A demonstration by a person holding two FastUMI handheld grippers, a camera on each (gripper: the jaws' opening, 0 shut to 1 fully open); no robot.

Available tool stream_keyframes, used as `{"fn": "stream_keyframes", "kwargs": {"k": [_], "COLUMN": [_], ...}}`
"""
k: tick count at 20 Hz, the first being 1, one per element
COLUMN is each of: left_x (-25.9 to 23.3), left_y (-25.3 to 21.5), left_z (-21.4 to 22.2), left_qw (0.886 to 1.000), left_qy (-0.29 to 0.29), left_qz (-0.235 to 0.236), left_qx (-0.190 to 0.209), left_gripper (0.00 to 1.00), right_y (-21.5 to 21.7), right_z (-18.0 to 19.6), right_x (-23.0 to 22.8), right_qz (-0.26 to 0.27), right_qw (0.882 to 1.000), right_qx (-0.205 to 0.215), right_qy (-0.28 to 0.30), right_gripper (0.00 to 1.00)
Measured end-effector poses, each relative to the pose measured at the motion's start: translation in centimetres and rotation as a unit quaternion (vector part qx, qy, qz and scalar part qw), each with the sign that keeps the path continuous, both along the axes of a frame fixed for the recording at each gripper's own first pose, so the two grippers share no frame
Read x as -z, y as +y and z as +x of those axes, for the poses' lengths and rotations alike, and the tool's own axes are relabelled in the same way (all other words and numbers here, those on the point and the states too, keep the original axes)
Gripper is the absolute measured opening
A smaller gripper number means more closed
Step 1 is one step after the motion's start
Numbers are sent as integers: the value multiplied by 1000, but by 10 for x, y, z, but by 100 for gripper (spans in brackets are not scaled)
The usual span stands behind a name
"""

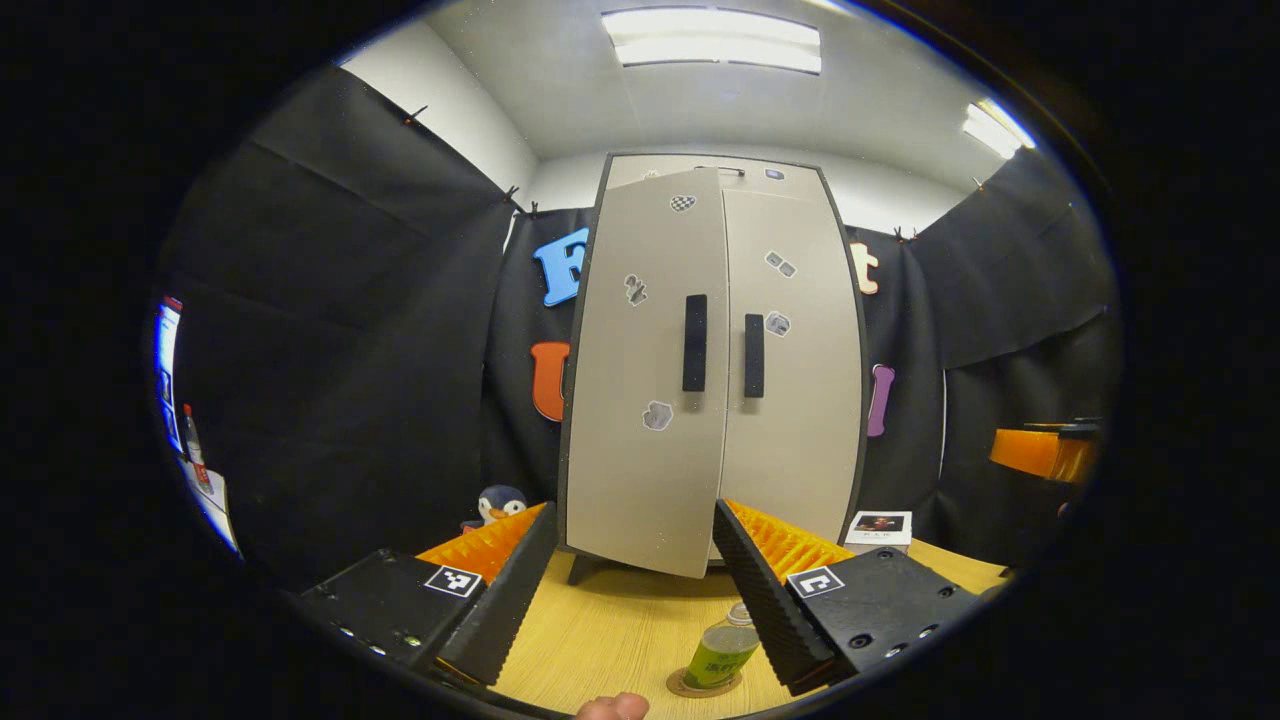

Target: Grasp the bottle in the cabinet with the left hand and place it on the coaster, then close the right door with the right hand and the left door with the left hand.

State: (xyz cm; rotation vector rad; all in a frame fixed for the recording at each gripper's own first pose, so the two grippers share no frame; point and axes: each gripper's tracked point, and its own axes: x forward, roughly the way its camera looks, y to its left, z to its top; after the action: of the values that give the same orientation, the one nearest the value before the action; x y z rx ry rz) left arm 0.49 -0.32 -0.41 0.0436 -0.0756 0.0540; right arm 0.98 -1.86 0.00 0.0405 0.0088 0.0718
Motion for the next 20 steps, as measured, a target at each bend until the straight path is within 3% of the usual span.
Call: {"fn": "stream_keyframes", "kwargs": {"k": [2, 3, 5, 6, 7, 10, 11, 12, 13, 14, 15, 20], "left_x": [0, 1, 3, 5, 7, 10, 9, 10, 9, 9, 9, 8], "left_y": [4, 5, 8, 11, 14, 17, 16, 16, 16, 16, 15, 12], "left_z": [0, -1, -2, -2, -2, -3, -3, -3, -3, -1, 1, 8], "left_qw": [1000, 1000, 1000, 1000, 1000, 1000, 1000, 1000, 1000, 1000, 1000, 1000], "left_qy": [0, 2, 7, 10, 15, 21, 21, 21, 20, 20, 22, 22], "left_qz": [1, -1, -7, -7, -7, -7, -6, -4, -3, -3, -4, -13], "left_qx": [-4, -6, -10, -13, -16, -19, -18, -16, -16, -15, -11, -5], "left_gripper": [95, 99, 95, 99, 95, 95, 90, 99, 95, 95, 95, 95], "right_y": [2, 3, 4, 4, 4, 5, 5, 6, 7, 8, 8, 4], "right_z": [3, 3, 3, 4, 4, 6, 7, 7, 8, 8, 7, 4], "right_x": [0, 1, 2, 2, 2, 0, 0, 0, 1, 2, 2, 3], "right_qz": [7, 11, 15, 13, 11, 8, 8, 9, 8, 5, 1, -5], "right_qw": [1000, 1000, 1000, 1000, 1000, 1000, 1000, 1000, 1000, 1000, 1000, 1000], "right_qx": [-1, -1, -2, -2, -2, -1, 1, 3, 5, 6, 8, 18], "right_qy": [0, 1, 1, 2, 2, -1, -2, -3, 0, 3, 0, -1], "right_gripper": [94, 94, 98, 98, 98, 98, 94, 98, 94, 98, 94, 98]}}
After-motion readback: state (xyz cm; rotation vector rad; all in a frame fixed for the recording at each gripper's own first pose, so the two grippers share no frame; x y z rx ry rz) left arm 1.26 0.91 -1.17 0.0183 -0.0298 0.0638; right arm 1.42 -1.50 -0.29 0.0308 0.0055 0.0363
